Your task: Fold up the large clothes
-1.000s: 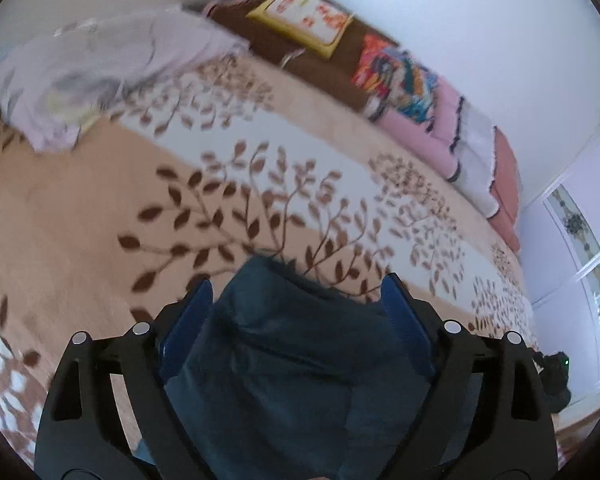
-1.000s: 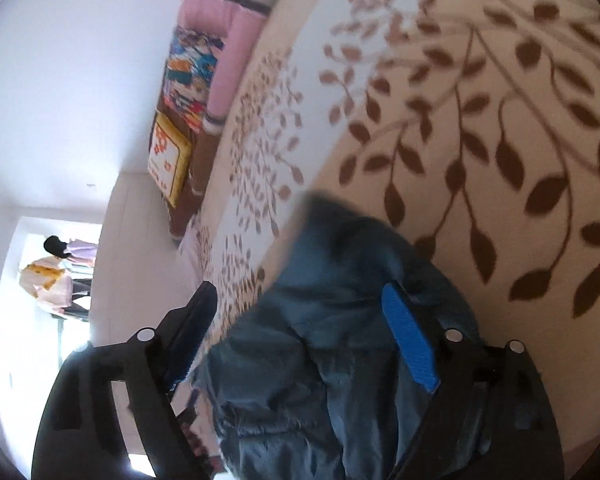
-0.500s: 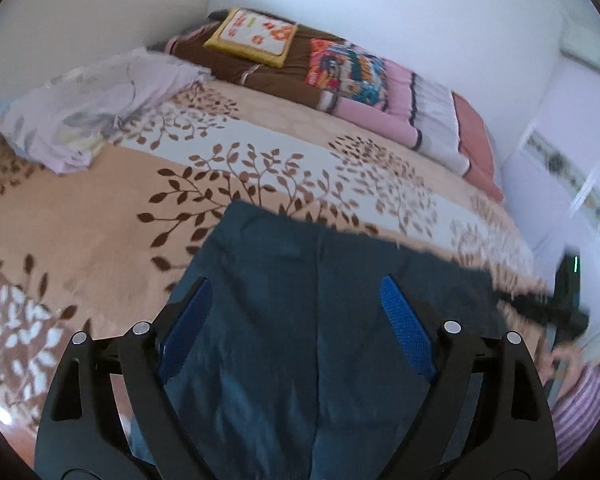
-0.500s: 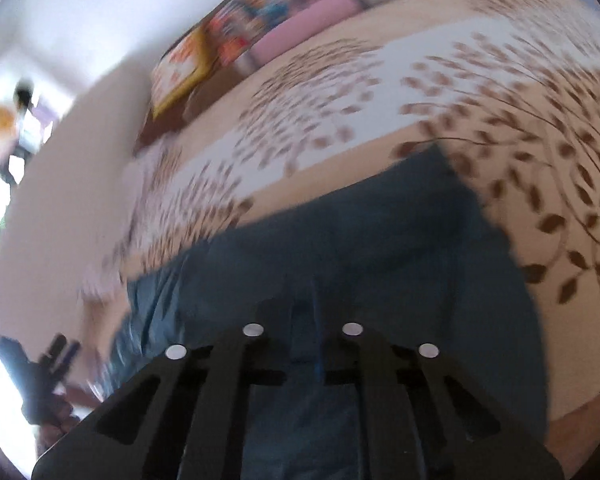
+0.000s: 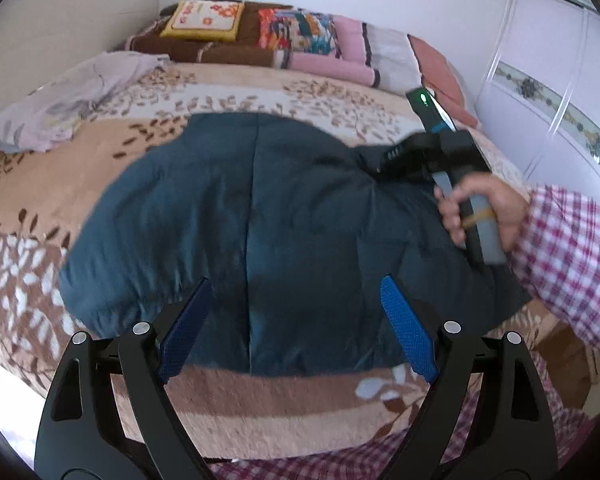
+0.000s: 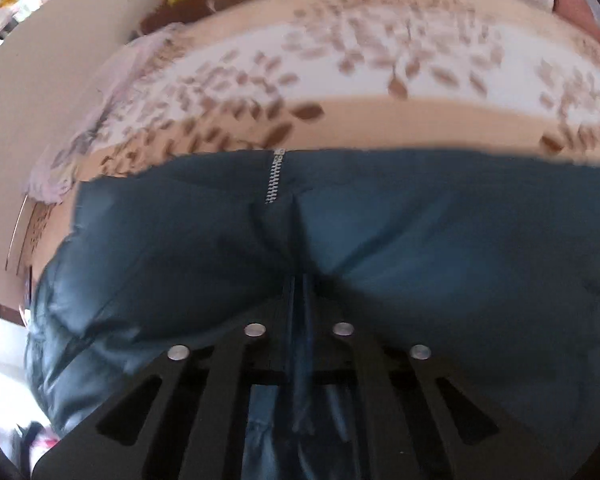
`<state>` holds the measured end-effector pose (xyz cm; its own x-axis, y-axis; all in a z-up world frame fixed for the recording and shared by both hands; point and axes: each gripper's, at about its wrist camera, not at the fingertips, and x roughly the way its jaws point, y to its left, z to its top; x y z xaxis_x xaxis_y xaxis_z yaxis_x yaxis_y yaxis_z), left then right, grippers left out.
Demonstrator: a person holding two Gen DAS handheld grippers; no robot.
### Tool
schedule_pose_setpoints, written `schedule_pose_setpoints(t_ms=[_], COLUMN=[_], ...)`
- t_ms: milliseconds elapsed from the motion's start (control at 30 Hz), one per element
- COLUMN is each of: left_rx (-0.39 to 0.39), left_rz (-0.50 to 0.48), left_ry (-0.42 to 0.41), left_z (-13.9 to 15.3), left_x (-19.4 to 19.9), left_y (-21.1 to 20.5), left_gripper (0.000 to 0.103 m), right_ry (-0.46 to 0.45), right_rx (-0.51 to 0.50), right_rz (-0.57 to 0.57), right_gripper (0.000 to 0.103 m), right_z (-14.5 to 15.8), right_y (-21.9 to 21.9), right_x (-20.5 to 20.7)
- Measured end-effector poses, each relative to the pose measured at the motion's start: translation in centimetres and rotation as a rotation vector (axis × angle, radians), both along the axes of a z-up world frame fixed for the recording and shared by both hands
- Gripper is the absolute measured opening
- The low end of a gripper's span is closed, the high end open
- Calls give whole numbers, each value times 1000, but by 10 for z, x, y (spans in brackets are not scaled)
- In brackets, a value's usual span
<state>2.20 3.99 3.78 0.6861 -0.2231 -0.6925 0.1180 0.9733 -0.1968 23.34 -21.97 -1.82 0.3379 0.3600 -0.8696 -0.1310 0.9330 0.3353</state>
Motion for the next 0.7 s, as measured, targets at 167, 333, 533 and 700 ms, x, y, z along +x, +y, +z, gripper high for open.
schedule_pose_setpoints(t_ms=[167,333,533,700], left_rx=[5,2,20,28], left_rz=[-10,0,5,10], left_ry=[16,11,-4,-16], left_z=[-11,-8,-5,-3], left_x=[-3,-13,-23,-27], left_y=[-5,-10,-13,-15], left_gripper=[85,85,85,85], right_ry=[21,10,-54,-127], right_rx=[35,46,19,74], right_rz=[-10,-18,-13,45], right_gripper=[0,0,0,2], right_z=[-12,-12,15,45], right_y=[-3,-4,-5,-12], right_x=[5,2,-23,-83])
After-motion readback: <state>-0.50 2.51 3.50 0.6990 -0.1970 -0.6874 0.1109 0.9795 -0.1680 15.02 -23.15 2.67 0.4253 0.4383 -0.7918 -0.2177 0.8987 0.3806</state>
